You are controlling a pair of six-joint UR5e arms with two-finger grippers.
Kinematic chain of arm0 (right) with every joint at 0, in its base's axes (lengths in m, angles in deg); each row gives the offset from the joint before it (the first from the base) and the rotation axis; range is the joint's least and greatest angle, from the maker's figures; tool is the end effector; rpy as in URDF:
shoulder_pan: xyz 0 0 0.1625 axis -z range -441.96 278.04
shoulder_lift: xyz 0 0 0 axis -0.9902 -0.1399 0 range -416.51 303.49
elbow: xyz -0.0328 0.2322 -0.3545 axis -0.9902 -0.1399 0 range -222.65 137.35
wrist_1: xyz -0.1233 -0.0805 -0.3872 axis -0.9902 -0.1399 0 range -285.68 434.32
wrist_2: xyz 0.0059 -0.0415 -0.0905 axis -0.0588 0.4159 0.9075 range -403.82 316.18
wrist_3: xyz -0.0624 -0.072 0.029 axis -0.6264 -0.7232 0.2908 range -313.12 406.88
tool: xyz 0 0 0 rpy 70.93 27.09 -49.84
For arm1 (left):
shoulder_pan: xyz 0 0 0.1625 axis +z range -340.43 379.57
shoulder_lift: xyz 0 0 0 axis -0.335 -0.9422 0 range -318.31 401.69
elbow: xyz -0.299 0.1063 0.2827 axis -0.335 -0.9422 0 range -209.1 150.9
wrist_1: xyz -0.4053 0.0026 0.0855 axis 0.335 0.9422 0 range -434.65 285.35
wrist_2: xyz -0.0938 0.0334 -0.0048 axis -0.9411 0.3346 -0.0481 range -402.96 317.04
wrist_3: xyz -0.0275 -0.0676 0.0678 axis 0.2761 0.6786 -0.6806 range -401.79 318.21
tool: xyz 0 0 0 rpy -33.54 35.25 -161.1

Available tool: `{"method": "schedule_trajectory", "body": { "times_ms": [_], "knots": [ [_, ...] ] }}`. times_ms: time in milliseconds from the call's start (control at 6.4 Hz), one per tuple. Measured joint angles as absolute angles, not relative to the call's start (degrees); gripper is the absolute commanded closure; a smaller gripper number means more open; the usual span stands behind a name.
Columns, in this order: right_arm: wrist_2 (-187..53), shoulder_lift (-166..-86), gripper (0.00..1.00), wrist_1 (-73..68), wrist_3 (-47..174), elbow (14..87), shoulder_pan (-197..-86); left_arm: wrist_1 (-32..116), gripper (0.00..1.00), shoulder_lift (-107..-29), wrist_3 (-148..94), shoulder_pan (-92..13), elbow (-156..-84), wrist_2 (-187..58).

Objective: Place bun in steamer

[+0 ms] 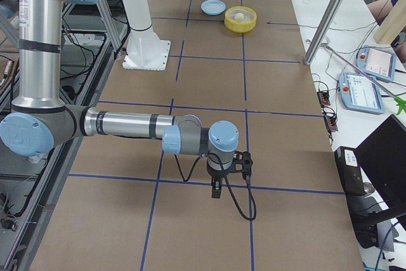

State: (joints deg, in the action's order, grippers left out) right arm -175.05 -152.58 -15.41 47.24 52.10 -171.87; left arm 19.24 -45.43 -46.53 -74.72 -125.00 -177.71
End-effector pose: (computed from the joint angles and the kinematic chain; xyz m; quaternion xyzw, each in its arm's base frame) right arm 0.0670 -0.4456 0.6709 -0.0100 -0.3520 0.0054 0.9359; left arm -0.0987 -0.4717 0.6245 0.0856 0.3744 0.0265 0.9229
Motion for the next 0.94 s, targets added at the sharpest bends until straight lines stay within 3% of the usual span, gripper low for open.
{"method": "schedule_trajectory", "body": {
  "times_ms": [312,938],
  "knots": [
    [-175.0,-152.6,0.0,-15.4,47.2,52.1,-171.9,14.7,0.0,-44.9,-46.8,-75.0,-125.1,-178.5],
    [-175.0,-152.6,0.0,-15.4,47.2,52.1,-171.9,20.0,0.0,-40.8,-47.3,-75.0,-125.2,-180.7]
  ]
}}
